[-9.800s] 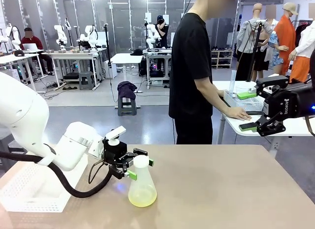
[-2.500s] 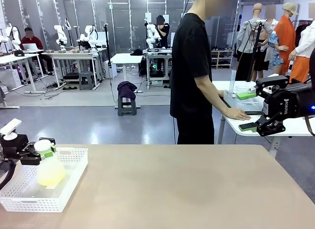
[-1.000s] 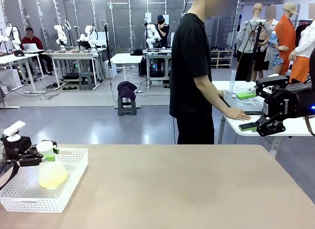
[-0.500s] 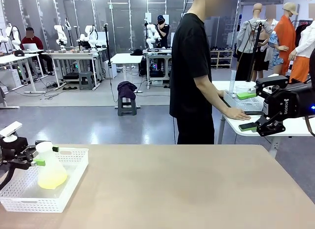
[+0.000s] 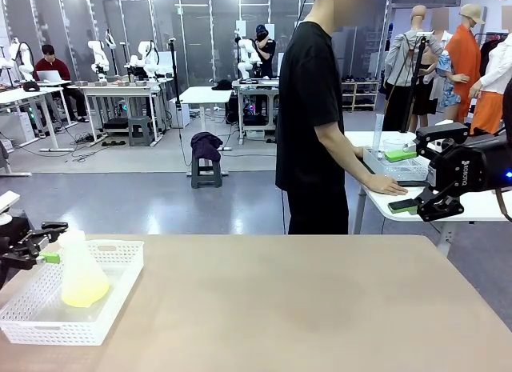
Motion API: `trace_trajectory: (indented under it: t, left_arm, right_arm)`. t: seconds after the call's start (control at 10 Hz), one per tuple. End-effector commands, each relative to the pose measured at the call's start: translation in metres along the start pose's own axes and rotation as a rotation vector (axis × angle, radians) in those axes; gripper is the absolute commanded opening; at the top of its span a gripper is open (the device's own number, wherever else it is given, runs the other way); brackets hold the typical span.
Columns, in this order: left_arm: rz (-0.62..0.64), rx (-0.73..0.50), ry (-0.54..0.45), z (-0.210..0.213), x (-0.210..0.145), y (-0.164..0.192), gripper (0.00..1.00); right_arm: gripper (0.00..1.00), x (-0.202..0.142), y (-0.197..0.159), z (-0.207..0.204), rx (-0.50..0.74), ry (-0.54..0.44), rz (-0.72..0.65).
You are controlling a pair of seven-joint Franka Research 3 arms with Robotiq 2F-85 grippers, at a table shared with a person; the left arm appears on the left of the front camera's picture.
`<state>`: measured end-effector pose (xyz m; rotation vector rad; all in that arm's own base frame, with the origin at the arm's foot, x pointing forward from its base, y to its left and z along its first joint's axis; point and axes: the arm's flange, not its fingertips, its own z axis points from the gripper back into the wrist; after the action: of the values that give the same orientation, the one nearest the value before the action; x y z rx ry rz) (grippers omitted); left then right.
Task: Prepare the solutions needed for the experiment.
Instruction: When the human places the Big flask in the center of the table, pick up the Big flask and place it in the left Organizing basket.
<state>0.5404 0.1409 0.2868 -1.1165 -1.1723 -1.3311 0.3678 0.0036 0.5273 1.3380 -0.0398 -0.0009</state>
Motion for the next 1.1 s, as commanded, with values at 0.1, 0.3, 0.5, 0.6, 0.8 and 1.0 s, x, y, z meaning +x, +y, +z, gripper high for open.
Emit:
trace_trajectory:
  t: [0.1,0.3,0.5,0.6,0.8,1.0]
  left_arm:
    - [0.000,-0.011,-0.004,-0.007,-0.003,0.001,1.00]
    - [0.000,-0.011,-0.004,-0.007,-0.003,0.001,1.00]
    - [0.000,-0.011,-0.004,-0.007,-0.003,0.001,1.00]
    - [0.000,-0.011,-0.004,-0.007,-0.003,0.001,1.00]
    - [0.000,-0.011,-0.004,-0.007,-0.003,0.001,1.00]
    - [-0.011,0.012,-0.006,0.006,0.005,-0.001,1.00]
  right_arm:
    - [0.96,0.000,0.001,0.001,0.010,0.001,0.009]
    - [0.96,0.000,0.001,0.001,0.010,0.001,0.009]
    - [0.96,0.000,0.001,0.001,0.010,0.001,0.009]
    - [0.96,0.000,0.001,0.001,0.010,0.001,0.009]
    - [0.96,0.000,0.001,0.001,0.010,0.001,0.009]
    - [0.96,0.000,0.001,0.001,0.010,0.001,0.009]
